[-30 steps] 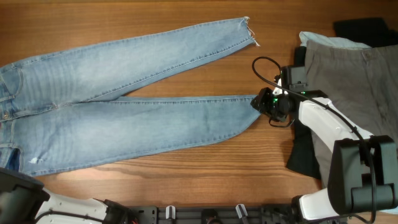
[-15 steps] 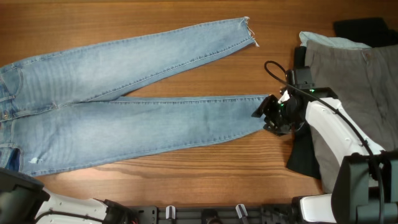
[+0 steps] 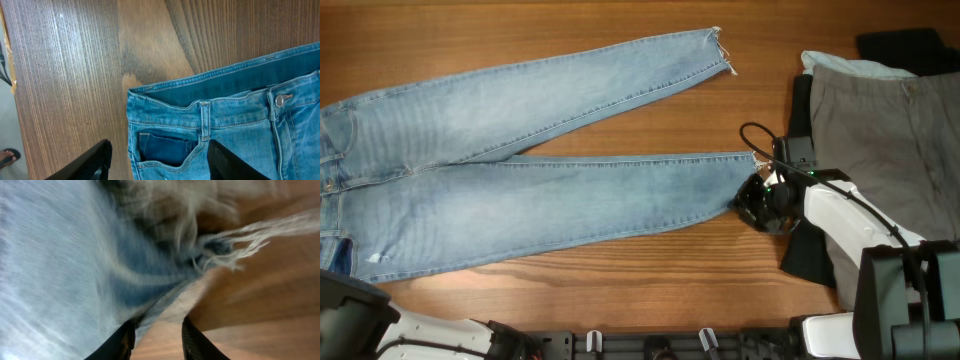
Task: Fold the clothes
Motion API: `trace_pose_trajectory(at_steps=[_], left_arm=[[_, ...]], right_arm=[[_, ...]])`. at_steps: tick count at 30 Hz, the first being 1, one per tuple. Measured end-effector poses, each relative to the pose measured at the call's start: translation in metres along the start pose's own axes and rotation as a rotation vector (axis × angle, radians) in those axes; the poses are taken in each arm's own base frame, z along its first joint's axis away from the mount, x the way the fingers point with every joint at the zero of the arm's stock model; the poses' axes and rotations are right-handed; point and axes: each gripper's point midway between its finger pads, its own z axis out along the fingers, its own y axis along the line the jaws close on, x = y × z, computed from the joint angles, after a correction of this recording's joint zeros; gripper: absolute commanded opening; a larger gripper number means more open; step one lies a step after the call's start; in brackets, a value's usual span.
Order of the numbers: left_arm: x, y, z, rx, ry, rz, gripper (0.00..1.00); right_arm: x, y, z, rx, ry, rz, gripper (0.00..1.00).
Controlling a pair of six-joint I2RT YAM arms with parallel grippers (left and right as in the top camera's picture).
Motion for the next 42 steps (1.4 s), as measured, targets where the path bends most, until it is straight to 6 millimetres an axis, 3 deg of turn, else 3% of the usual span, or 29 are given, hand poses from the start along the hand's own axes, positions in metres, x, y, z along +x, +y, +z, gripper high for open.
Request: trace_pose_trajectory(at_steps=[6,11,16,23,28,29,30,35,38,40,42], left_arm=[[0.000,0.000,0.000,0.002,0.001,0.000,0.63],[0.000,0.000,0.000,0.002,0.001,0.000,0.63],[0.000,0.000,0.000,0.003,0.001,0.000,0.63],[0.000,-0.001,0.000,0.003,0.001,0.000,0.63],[0.000,-0.001,0.000,0.003,0.001,0.000,0.64],[0.000,-0.001,0.000,0.003,0.001,0.000,0.64],[0.000,-0.001,0.000,0.003,0.001,0.000,0.64],[0.000,-0.001,0.000,0.003,0.001,0.000,0.64],[0.000,-0.001,0.000,0.004,0.001,0.000,0.64],[0.000,-0.001,0.000,0.005,0.002,0.000,0.73],[0.000,-0.001,0.000,0.006,0.002,0.002,0.77]], right_arm=[[-0.013,0.006,0.000,-0.018,-0.062,-0.043,0.35],[-0.019,0.006,0.000,-0.013,-0.089,-0.071,0.46],[-0.036,0.030,0.004,-0.106,-0.144,-0.158,0.46],[-0.018,0.049,0.015,-0.151,-0.103,-0.327,0.27],[-0.011,0.051,0.019,-0.143,-0.088,-0.347,0.21],[-0.011,0.051,0.020,-0.142,-0.087,-0.346,0.17],[-0.011,0.051,0.020,-0.141,-0.086,-0.346,0.06],[-0.006,0.049,0.019,-0.139,-0.060,-0.328,0.04],[0.001,0.045,0.007,-0.109,-0.026,-0.263,0.04],[-0.002,0.049,-0.012,-0.107,-0.031,-0.195,0.04],[-0.013,0.059,-0.036,-0.133,-0.069,-0.143,0.04]])
